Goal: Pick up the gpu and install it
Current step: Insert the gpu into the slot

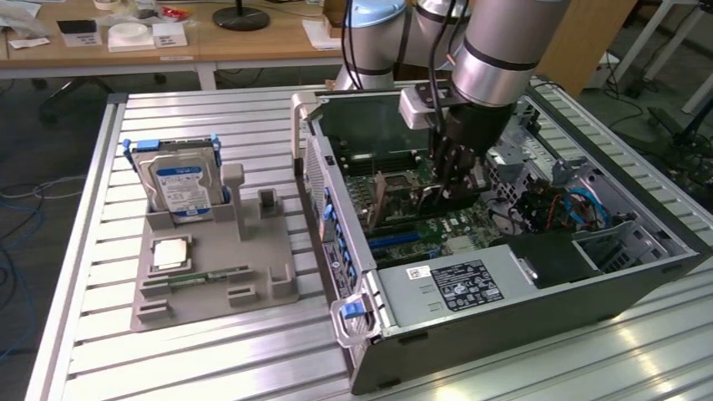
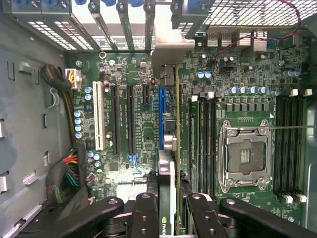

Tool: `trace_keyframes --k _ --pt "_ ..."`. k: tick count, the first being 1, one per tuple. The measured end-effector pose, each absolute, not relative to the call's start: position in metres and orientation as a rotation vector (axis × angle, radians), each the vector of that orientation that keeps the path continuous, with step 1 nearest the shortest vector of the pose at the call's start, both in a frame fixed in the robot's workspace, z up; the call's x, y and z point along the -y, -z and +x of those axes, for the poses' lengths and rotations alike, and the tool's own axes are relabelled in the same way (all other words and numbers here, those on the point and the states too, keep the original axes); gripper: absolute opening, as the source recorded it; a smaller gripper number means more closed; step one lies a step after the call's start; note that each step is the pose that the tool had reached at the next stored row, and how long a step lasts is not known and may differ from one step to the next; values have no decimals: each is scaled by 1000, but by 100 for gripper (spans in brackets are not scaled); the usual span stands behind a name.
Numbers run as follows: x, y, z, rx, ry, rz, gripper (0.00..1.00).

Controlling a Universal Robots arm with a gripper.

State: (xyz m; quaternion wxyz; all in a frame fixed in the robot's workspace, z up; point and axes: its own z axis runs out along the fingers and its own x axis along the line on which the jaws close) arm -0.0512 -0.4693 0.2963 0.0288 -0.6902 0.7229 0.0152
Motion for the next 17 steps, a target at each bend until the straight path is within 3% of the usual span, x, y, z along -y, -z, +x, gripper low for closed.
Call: trace_keyframes --k 17 --pt "469 -284 -66 -2230 -47 -2129 27"
